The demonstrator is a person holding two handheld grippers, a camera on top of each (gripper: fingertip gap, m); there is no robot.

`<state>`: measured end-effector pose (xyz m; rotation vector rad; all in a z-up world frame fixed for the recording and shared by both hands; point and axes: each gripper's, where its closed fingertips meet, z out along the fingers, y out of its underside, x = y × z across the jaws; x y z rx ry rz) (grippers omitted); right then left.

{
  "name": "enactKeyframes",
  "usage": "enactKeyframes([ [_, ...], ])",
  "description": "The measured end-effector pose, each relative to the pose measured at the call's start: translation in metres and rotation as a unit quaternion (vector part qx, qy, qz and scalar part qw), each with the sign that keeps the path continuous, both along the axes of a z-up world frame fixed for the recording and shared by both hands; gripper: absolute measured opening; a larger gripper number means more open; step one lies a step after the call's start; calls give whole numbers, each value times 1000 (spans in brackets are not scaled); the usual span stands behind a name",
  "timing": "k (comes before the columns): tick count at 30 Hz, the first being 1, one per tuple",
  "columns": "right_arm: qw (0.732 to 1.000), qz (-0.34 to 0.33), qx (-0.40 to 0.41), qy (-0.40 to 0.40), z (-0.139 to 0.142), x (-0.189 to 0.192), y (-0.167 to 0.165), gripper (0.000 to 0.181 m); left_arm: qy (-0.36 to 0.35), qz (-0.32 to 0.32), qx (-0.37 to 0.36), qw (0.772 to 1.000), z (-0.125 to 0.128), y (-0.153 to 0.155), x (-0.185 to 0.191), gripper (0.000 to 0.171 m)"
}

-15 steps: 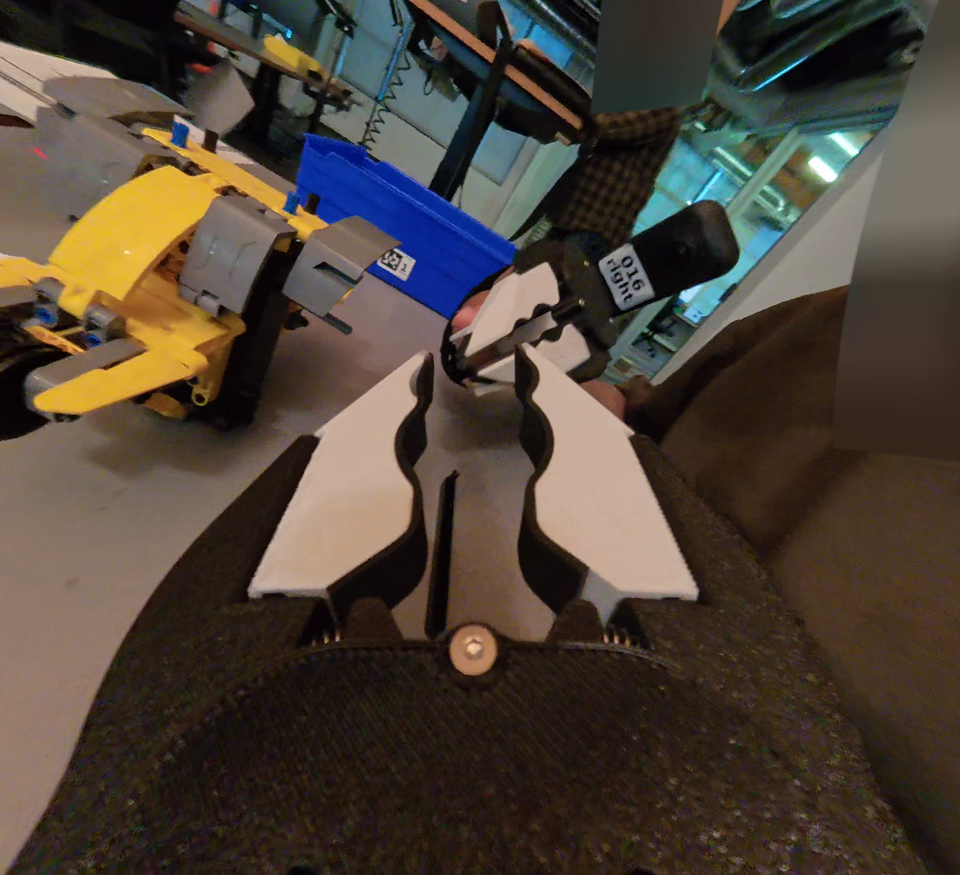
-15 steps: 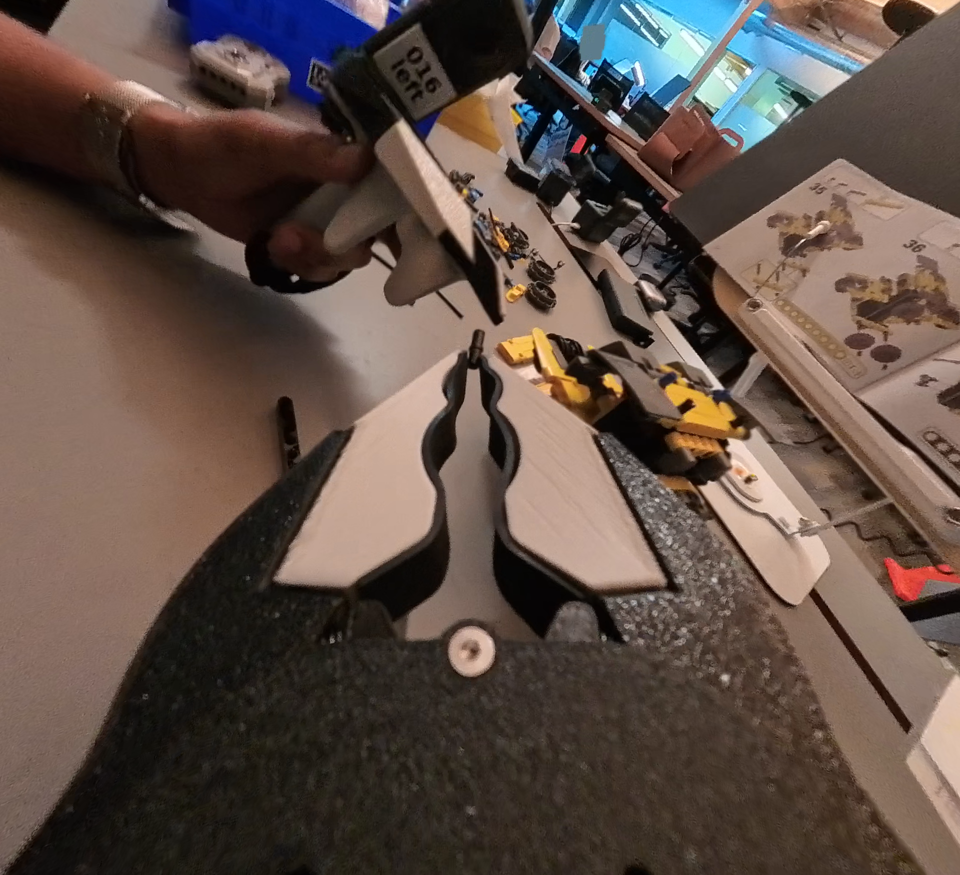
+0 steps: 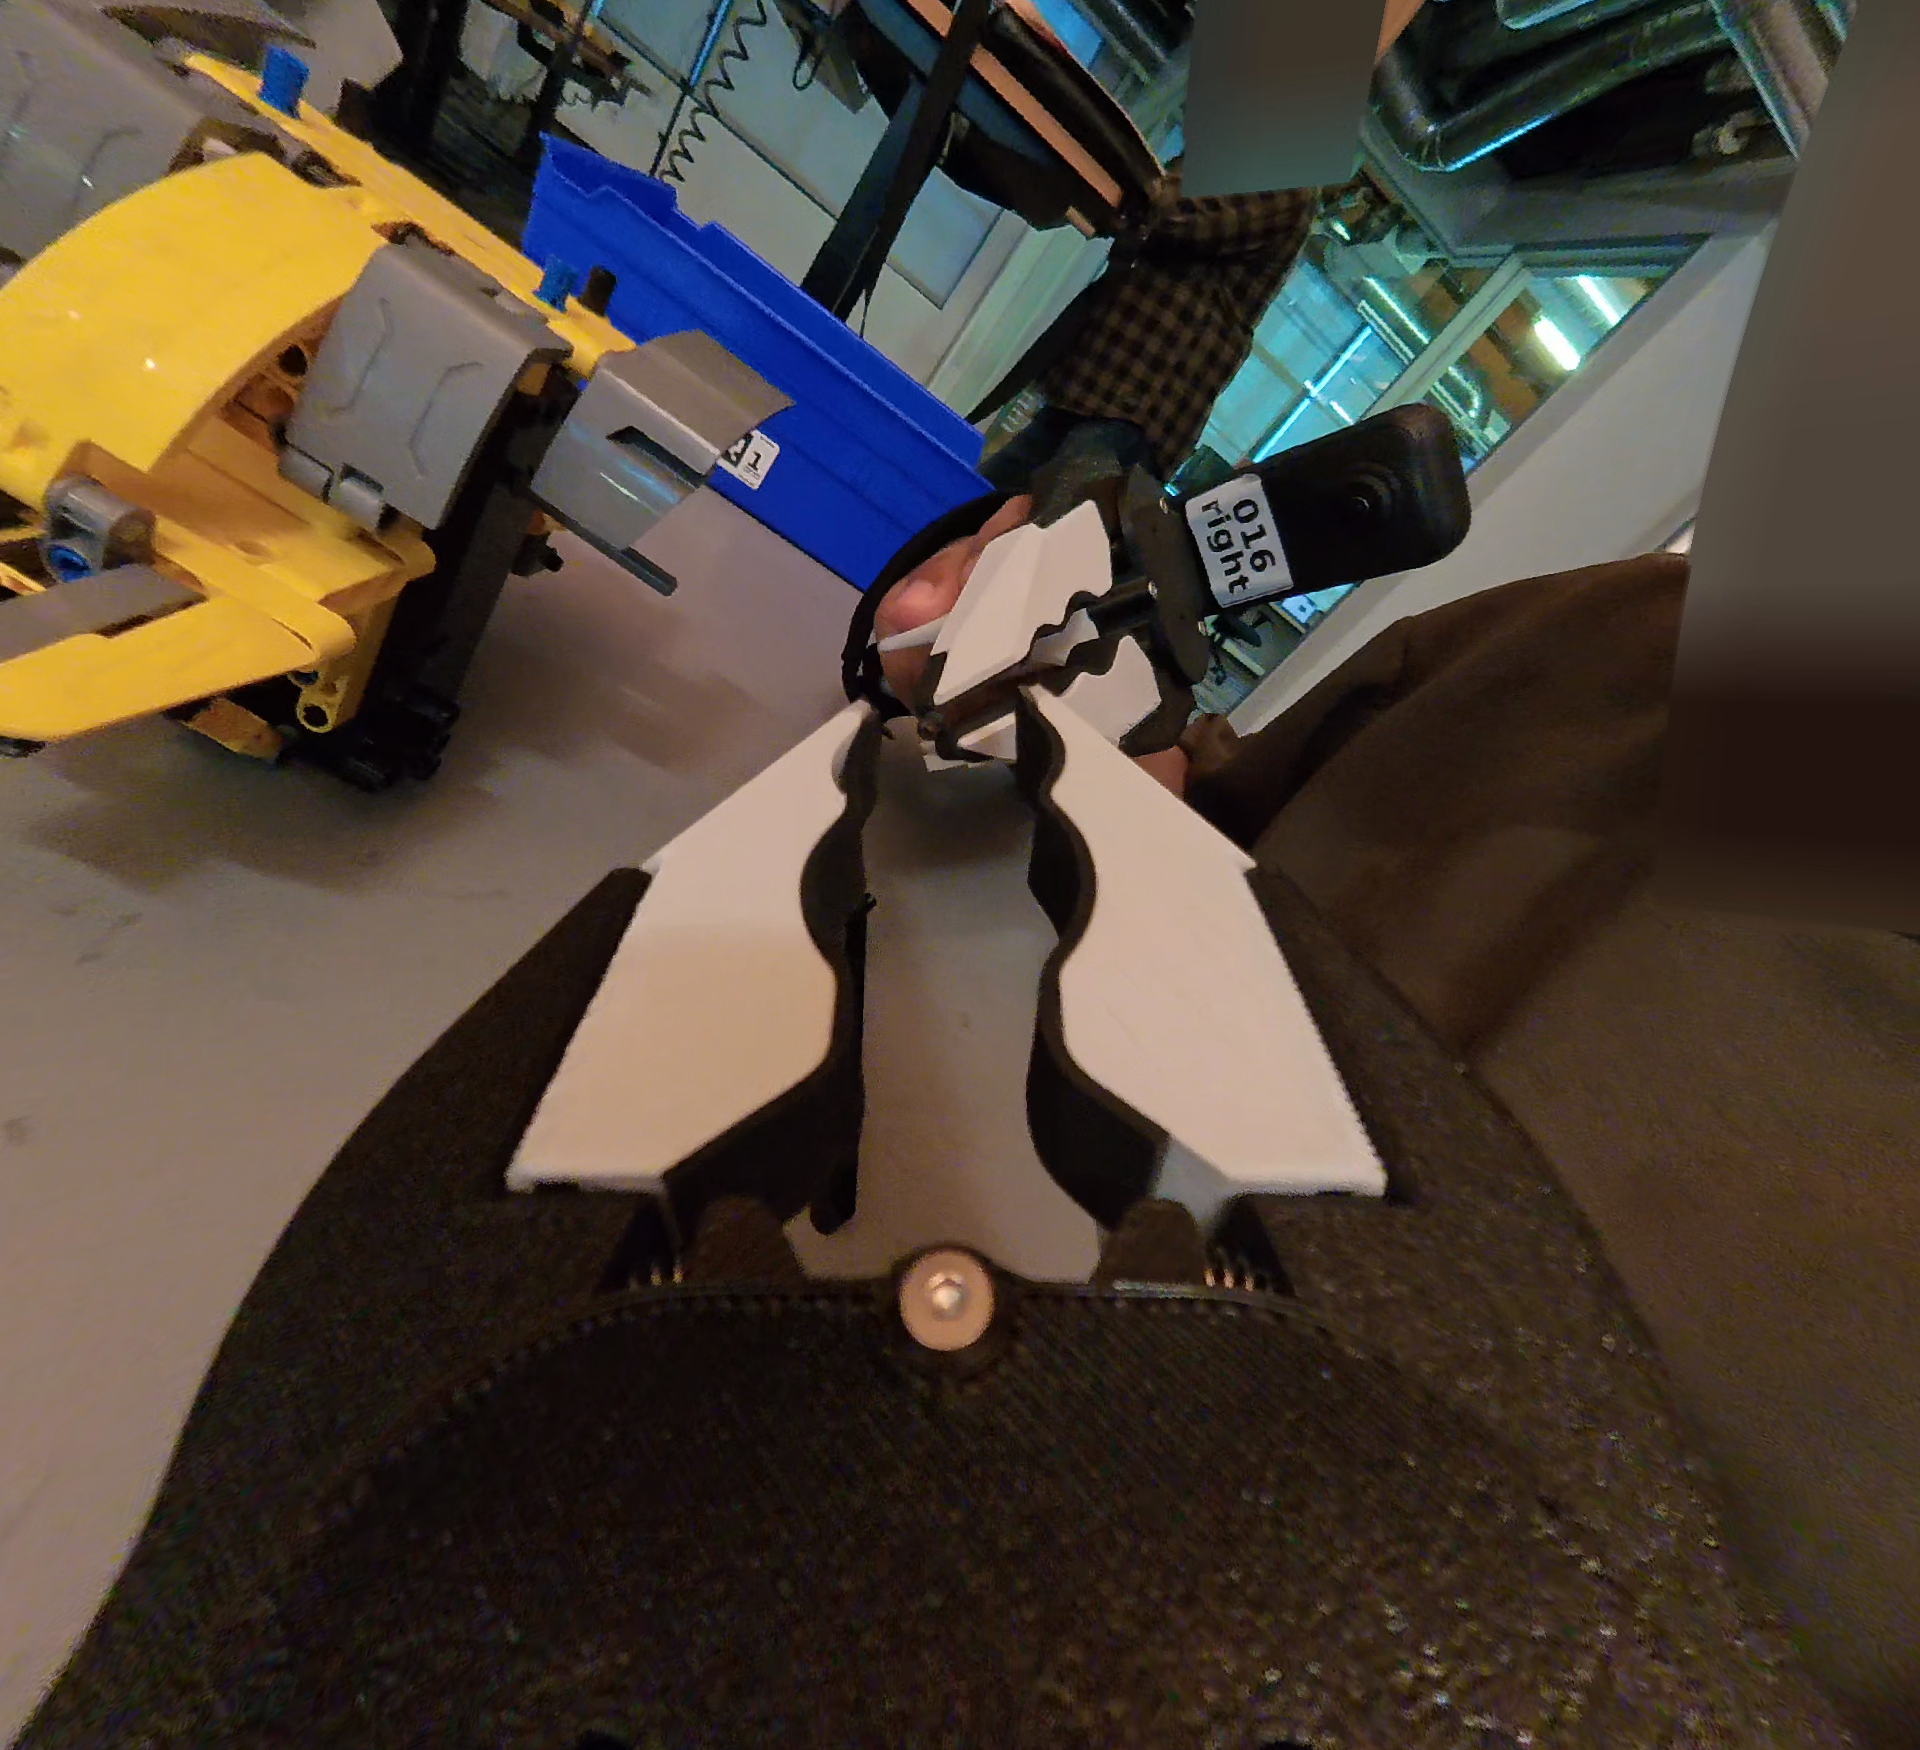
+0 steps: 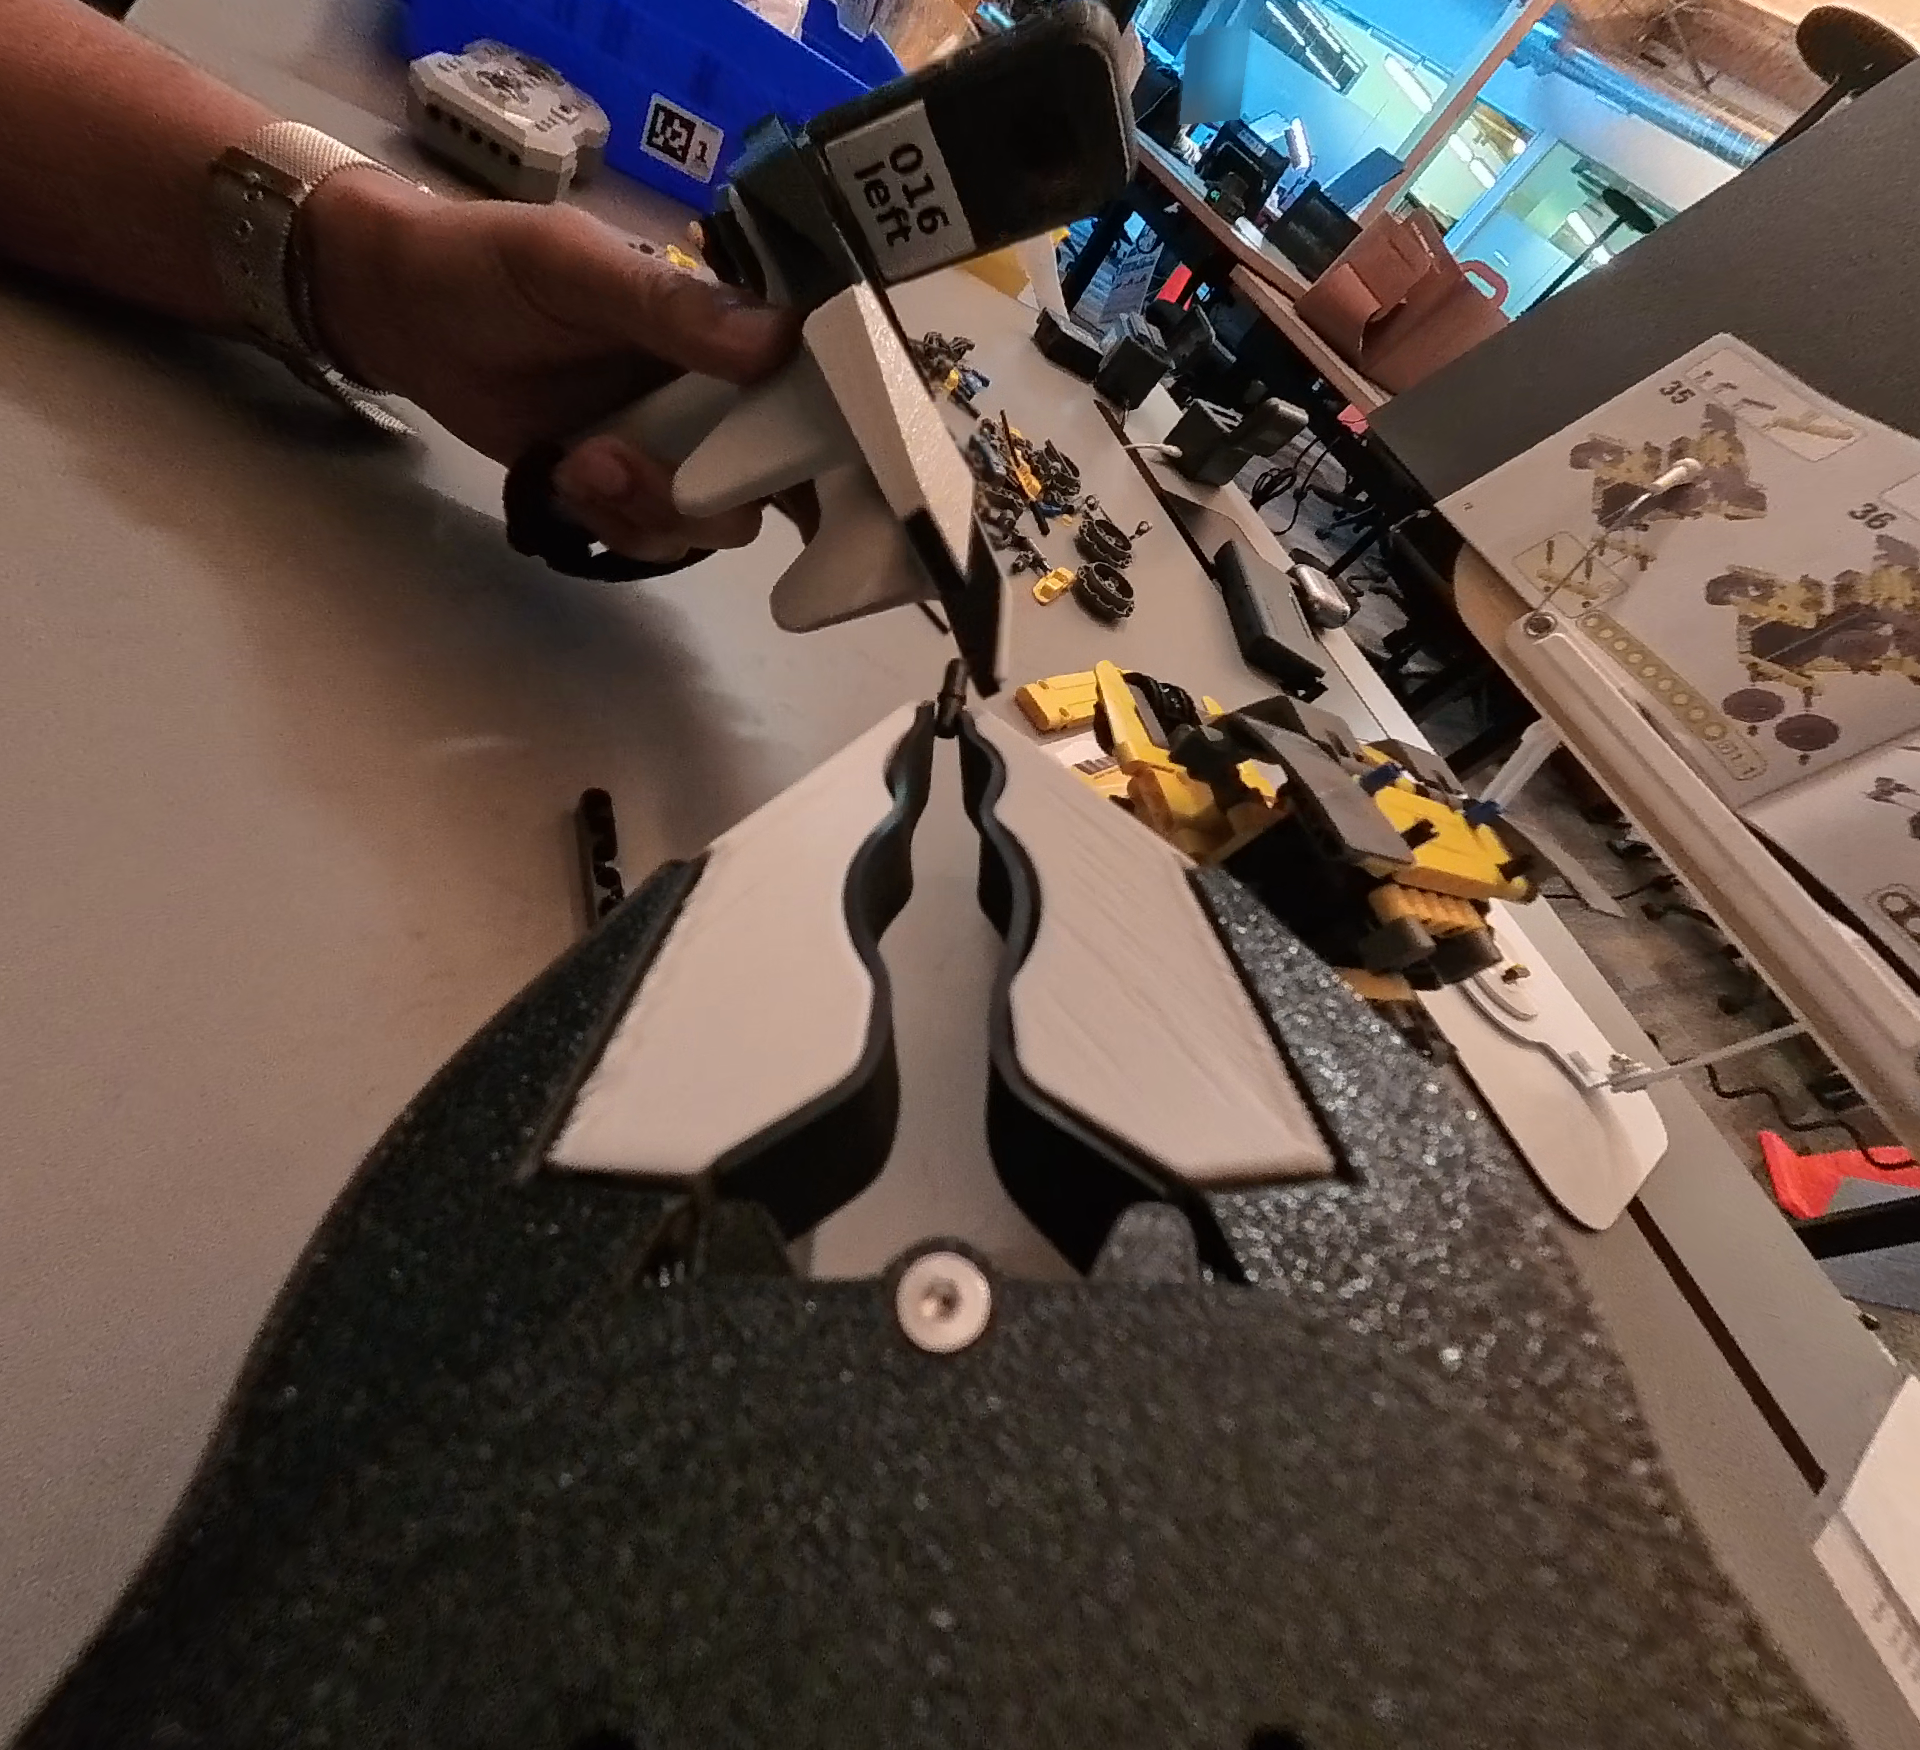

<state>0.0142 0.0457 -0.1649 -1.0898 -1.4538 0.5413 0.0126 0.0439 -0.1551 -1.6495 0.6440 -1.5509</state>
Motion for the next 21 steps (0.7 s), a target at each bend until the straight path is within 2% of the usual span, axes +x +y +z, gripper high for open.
enactKeyframes([
  [8, 1000, -1, 13, 2, 2, 0, -2, 4, 9, -7, -8, 1000, -6, -1, 4, 21],
  [21, 1000, 8, 13, 12, 6, -1, -7, 4, -32, -30, -35, 998, 1, -5, 4, 18],
])
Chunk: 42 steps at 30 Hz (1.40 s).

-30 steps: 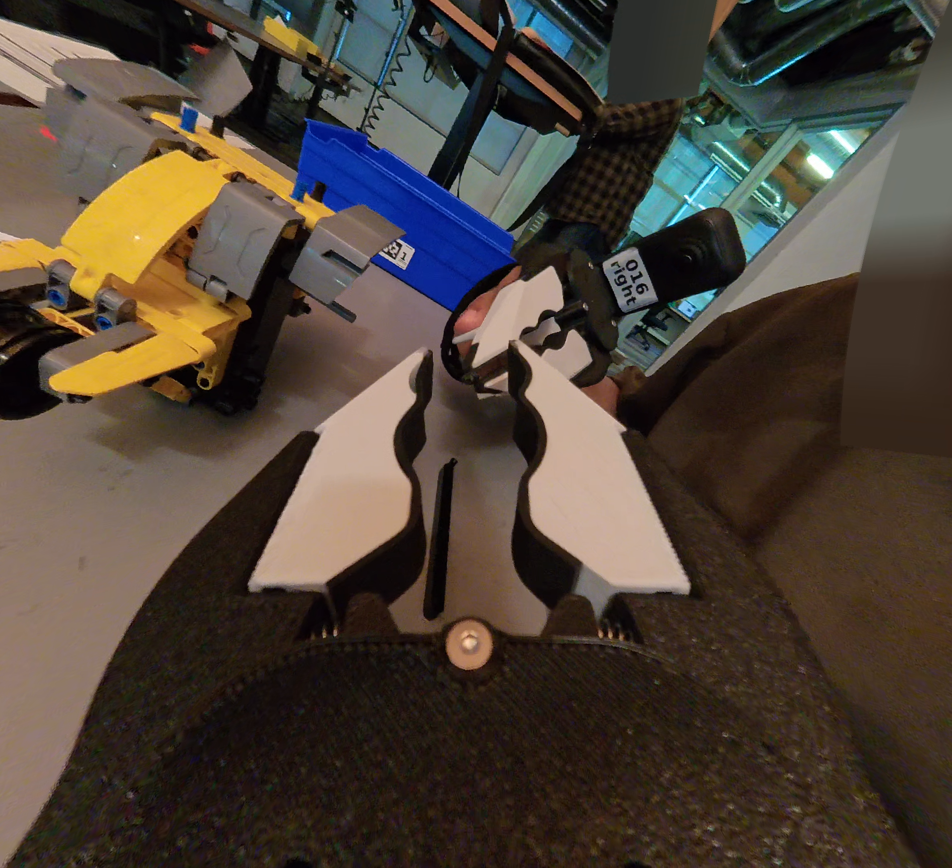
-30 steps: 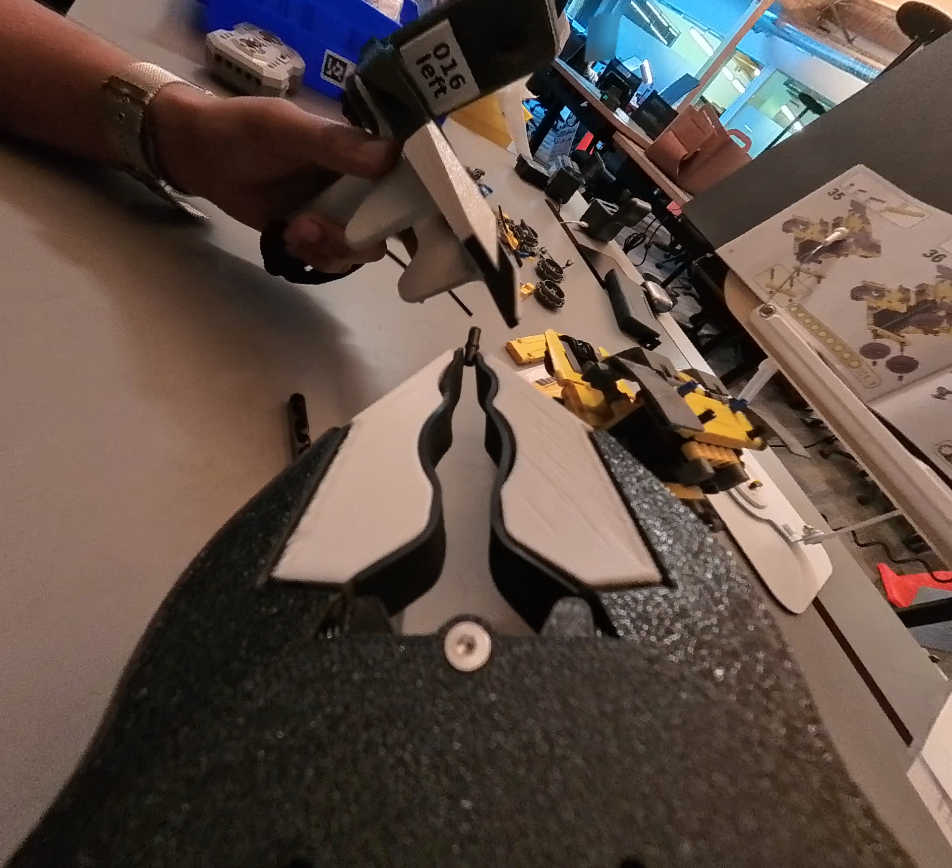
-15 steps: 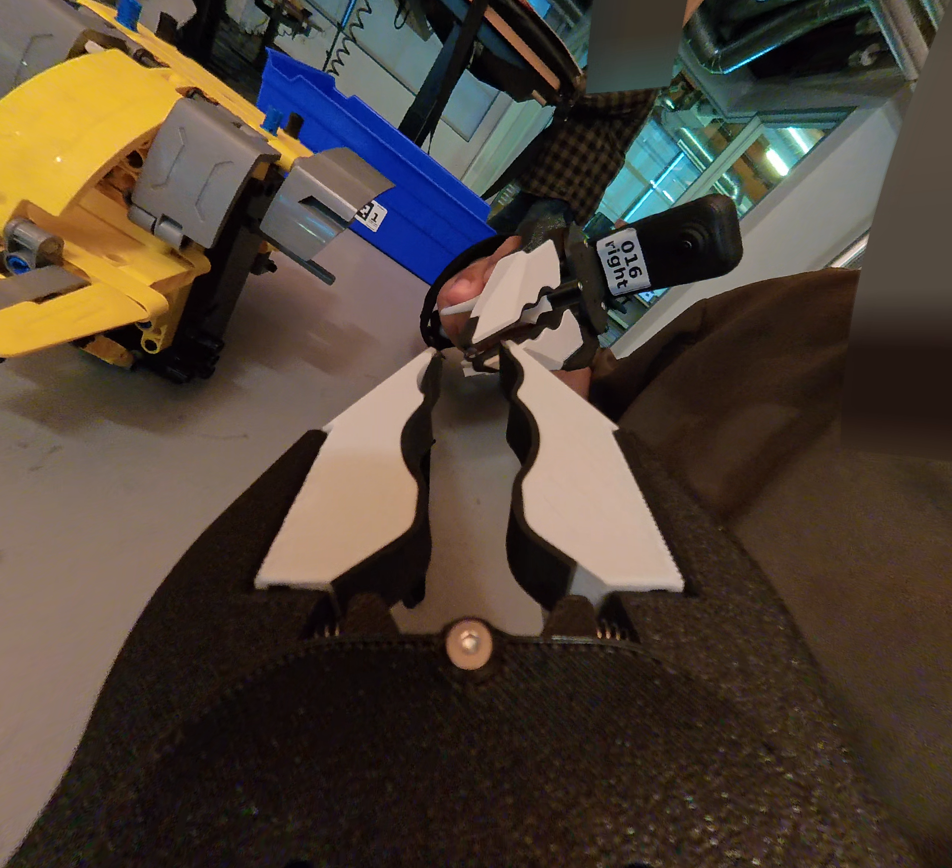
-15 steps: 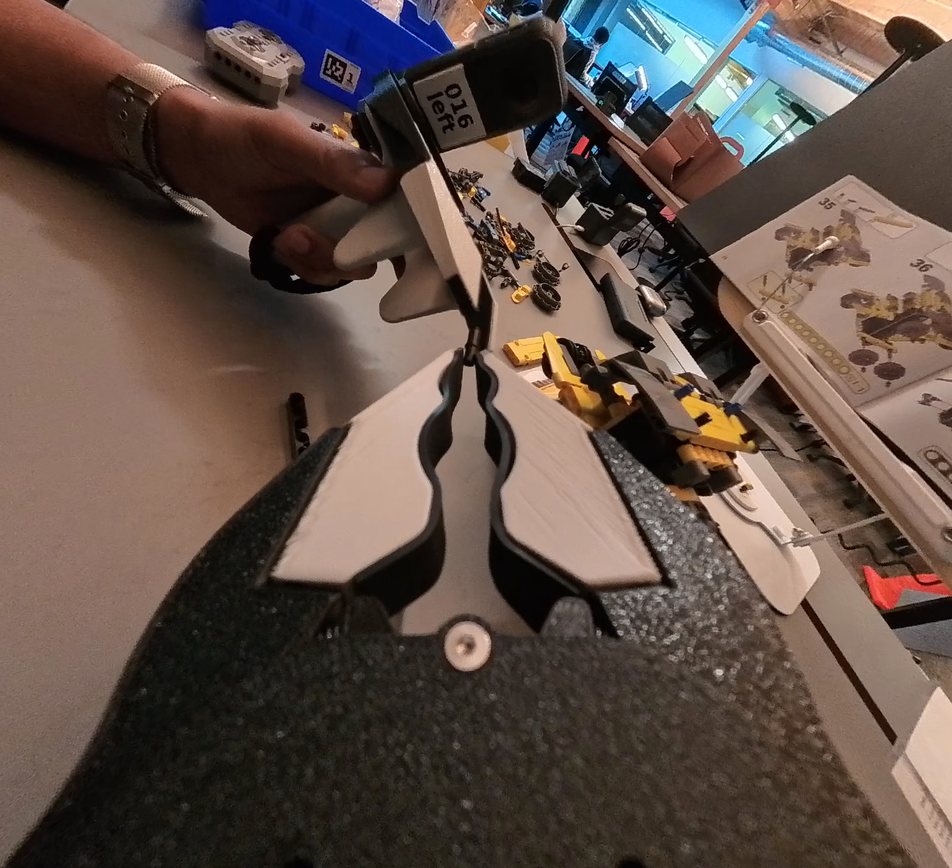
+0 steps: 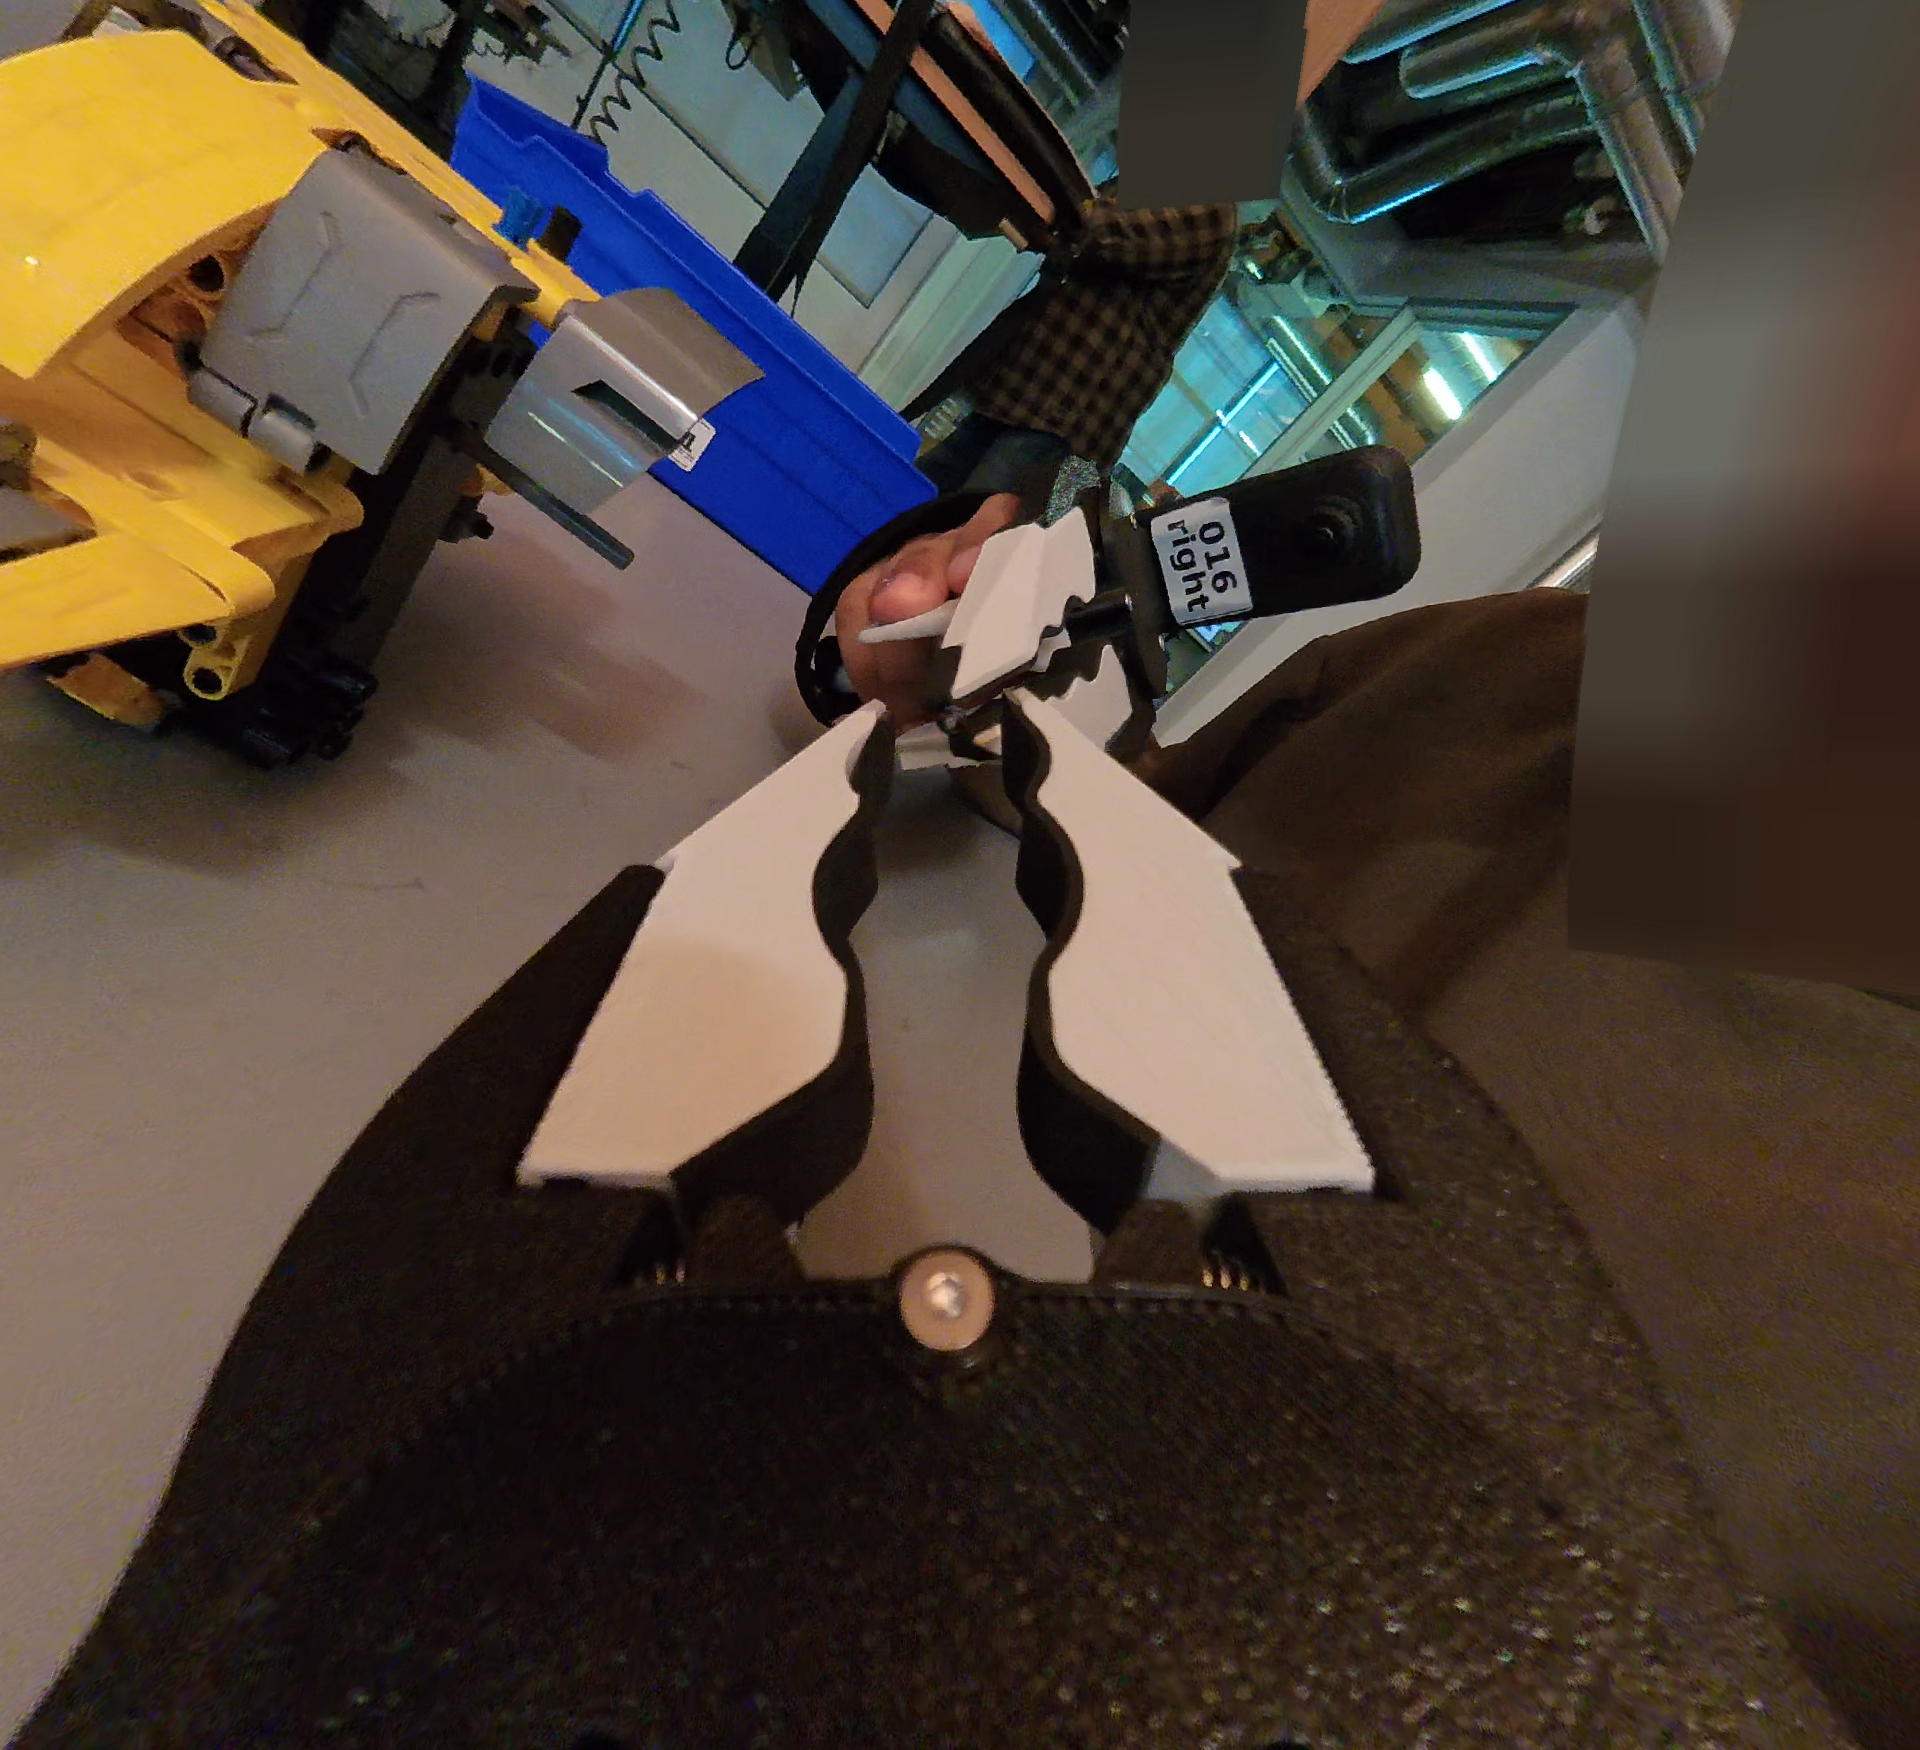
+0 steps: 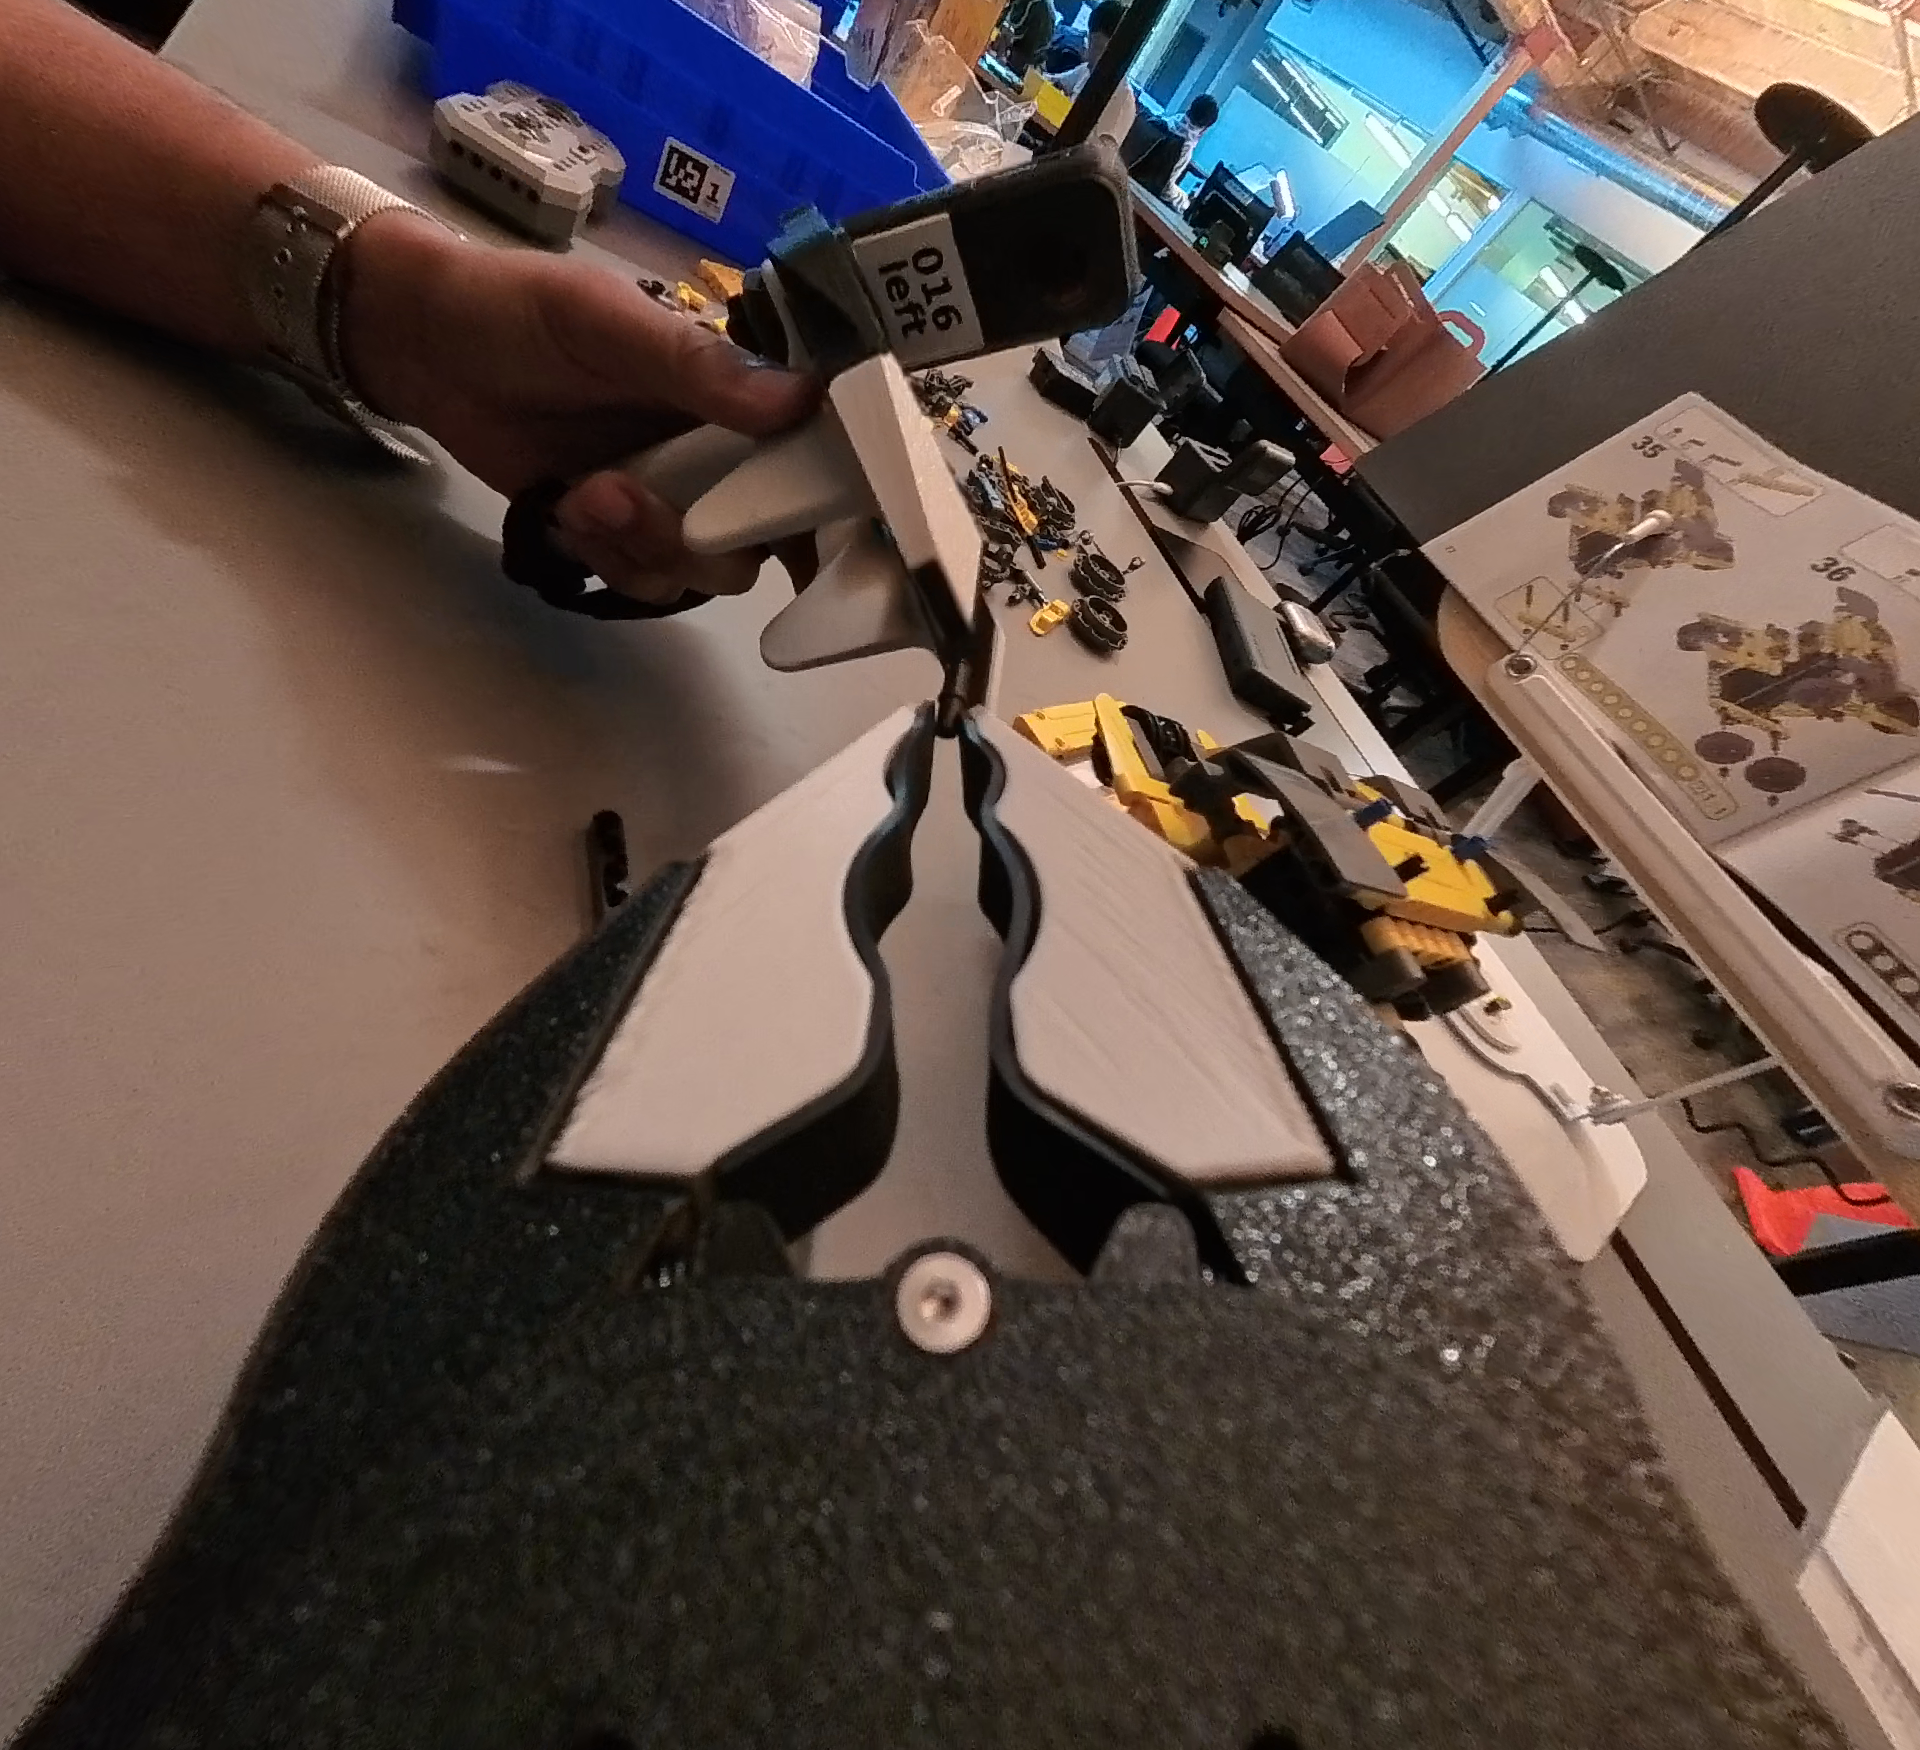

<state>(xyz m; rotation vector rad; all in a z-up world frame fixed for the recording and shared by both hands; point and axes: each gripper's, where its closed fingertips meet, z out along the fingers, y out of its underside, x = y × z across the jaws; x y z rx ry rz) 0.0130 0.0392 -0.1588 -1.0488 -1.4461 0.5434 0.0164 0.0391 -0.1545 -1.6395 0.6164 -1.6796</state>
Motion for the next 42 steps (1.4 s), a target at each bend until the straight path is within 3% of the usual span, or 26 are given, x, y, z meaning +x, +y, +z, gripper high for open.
enactKeyframes([
  [22, 1000, 16, -18, 15, 4, 0, -5, 4, -15, -27, -13, 999, 2, -7, 4, 3],
  [28, 998, 20, -20, 49, 16, 1, -7, 16, -46, -42, -32, 998, 8, -9, 2, 3],
  [33, 995, 30, 30, 91, 29, 1, -12, 32, -94, -66, -66, 991, 15, -11, -1, 3],
  [37, 992, 25, 68, 106, 30, 1, -13, 28, -125, -85, -86, 985, 19, -14, -1, 3],
  [42, 993, 28, 57, 99, 25, -2, -14, 22, -139, -96, -96, 981, 22, -15, -2, 2],
])
